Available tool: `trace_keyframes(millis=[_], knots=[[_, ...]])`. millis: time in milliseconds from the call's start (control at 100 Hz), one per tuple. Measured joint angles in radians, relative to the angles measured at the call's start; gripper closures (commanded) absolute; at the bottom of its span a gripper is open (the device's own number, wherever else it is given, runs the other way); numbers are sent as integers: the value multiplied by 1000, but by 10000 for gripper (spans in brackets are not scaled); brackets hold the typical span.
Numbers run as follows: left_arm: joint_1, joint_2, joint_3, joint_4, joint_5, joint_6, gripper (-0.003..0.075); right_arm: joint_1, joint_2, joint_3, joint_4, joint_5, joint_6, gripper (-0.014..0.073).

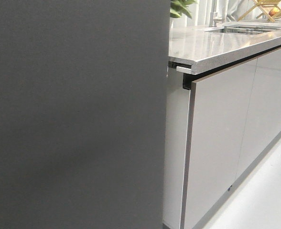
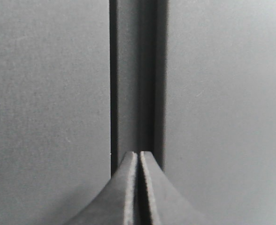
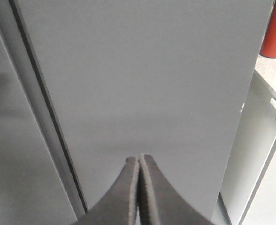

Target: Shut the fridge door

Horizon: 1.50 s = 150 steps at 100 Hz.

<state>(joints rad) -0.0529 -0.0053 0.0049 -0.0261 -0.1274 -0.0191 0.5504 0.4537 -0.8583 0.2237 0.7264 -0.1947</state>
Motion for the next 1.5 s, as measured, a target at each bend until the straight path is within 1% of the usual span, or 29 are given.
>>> trace_keyframes(millis=[260, 360, 480, 600, 790, 1040, 1160, 1290, 1500], knots=[[0, 0, 0, 0, 0, 0, 740, -2, -7, 12, 0, -23, 0, 638], [0, 0, 0, 0, 0, 0, 740, -41, -39, 49, 0, -59, 0, 638], [0, 0, 0, 0, 0, 0, 740, -130, -104, 125, 0, -105, 0, 638], [0, 0, 0, 0, 0, 0, 740, -255, -183, 222, 0, -147, 0, 638], [0, 0, 0, 0, 0, 0, 740, -435, -310, 400, 0, -264, 0, 638], [0, 0, 0, 0, 0, 0, 740, -604, -421, 659, 0, -441, 0, 638], [0, 0, 0, 0, 0, 0, 740, -640, -456, 767, 0, -521, 0, 638], [0, 0, 0, 0, 0, 0, 740, -641, -462, 861, 0, -611, 0, 638], [0, 0, 0, 0, 0, 0, 740, -643, -462, 876, 6, -658, 2, 638]])
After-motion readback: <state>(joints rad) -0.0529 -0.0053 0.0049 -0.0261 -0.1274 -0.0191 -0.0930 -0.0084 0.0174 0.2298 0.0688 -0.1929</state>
